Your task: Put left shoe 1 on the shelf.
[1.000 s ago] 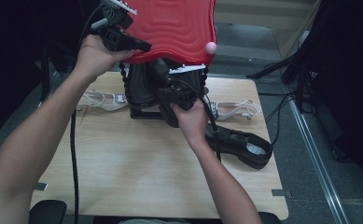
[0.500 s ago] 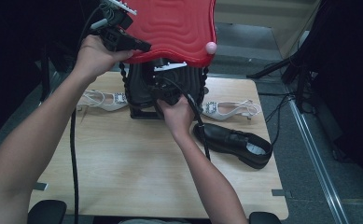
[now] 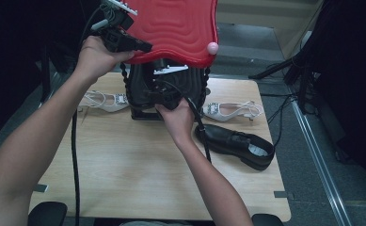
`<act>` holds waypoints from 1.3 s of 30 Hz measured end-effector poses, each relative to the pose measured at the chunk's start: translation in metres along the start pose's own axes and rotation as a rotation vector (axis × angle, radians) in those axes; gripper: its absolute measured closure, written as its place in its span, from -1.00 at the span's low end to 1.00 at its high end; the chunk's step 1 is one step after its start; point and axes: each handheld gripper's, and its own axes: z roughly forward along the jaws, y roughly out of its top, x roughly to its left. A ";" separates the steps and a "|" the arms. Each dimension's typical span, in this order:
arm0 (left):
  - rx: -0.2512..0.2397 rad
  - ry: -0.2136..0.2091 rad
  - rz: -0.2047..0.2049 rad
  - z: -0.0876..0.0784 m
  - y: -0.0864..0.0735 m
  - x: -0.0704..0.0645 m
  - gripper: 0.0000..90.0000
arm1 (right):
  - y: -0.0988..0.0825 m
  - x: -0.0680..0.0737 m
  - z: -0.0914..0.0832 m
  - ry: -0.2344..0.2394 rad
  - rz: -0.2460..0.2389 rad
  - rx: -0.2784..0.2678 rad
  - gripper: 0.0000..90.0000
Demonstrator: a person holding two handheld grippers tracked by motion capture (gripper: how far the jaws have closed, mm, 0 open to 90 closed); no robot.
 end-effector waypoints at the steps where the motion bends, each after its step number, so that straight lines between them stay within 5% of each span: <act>1: 0.000 0.000 0.000 0.000 0.000 0.000 1.00 | 0.000 0.001 -0.004 -0.003 -0.001 -0.006 0.45; 8: -0.001 0.001 0.002 0.000 0.000 0.000 1.00 | -0.005 -0.001 -0.031 0.015 -0.007 -0.025 0.69; 9: -0.001 0.000 0.002 0.000 0.000 0.000 1.00 | -0.008 0.000 -0.041 0.030 -0.022 -0.016 0.94; 18: -0.003 0.001 -0.011 0.000 -0.001 0.000 1.00 | -0.040 -0.002 -0.064 0.067 -0.043 0.015 1.00; 25: -0.008 0.000 -0.017 0.000 -0.001 -0.001 1.00 | -0.066 -0.010 -0.064 0.048 -0.061 0.067 1.00; 28: -0.011 0.000 -0.015 0.000 -0.002 0.000 1.00 | -0.074 -0.017 -0.060 0.040 -0.030 0.078 1.00; 39: -0.006 0.002 -0.024 0.000 -0.001 0.000 1.00 | -0.065 -0.019 -0.053 0.060 -0.030 0.080 1.00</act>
